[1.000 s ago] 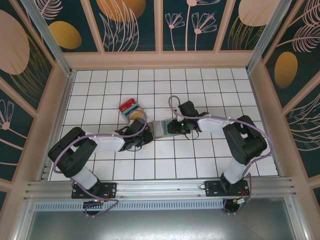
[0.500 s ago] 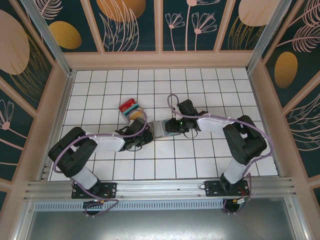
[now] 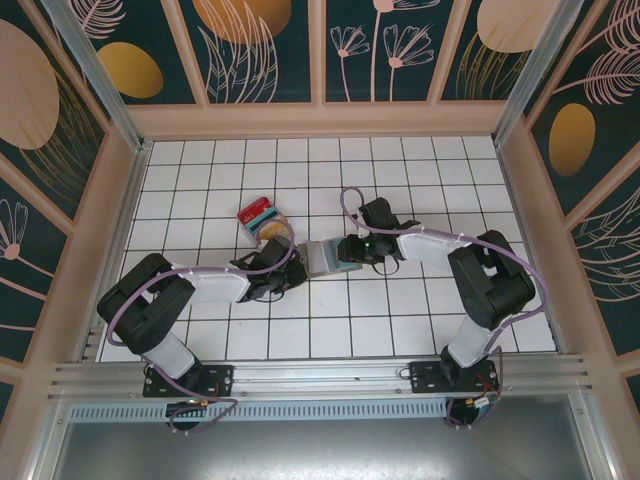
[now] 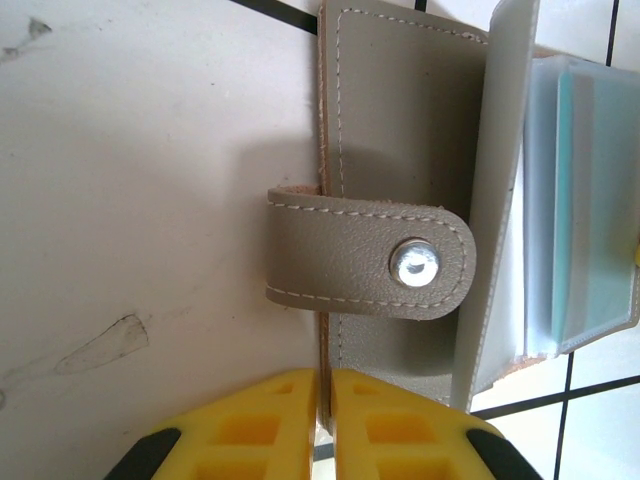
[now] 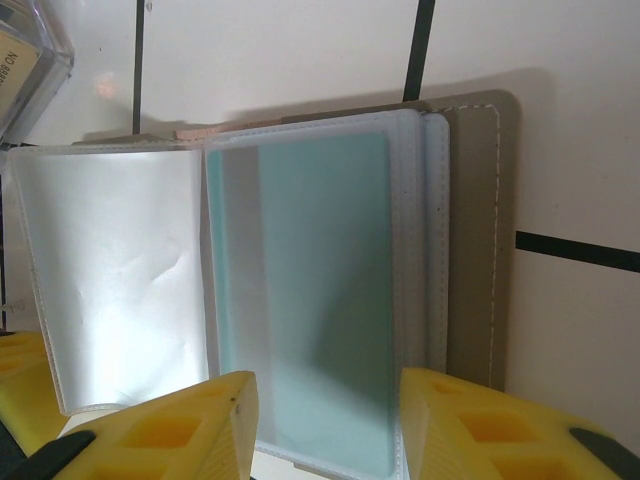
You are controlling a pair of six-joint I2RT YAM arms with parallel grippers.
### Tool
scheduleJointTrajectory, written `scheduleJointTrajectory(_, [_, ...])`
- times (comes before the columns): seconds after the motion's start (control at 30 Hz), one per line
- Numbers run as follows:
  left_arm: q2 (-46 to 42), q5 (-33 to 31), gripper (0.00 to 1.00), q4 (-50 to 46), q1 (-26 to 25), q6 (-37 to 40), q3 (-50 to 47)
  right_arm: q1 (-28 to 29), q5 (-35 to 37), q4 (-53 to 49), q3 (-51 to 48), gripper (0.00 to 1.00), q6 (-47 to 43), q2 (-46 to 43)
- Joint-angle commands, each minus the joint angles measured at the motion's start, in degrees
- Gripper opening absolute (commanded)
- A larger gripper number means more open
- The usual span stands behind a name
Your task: Take the credit cards out of the card holder
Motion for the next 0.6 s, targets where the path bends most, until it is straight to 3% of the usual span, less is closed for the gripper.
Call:
scheduleJointTrajectory(0.0, [1.5, 1.6, 0.15, -0.6, 0.0, 0.7, 0.6, 0.0, -0.2, -0.4, -0.6, 0.42, -1.1, -0.2])
scheduleJointTrajectory(0.57, [1.8, 2.3, 0.15, 0.3, 0.0, 0.5, 0.4, 3.2, -5.4, 1.6, 0.9, 0.42, 0.5, -0.1])
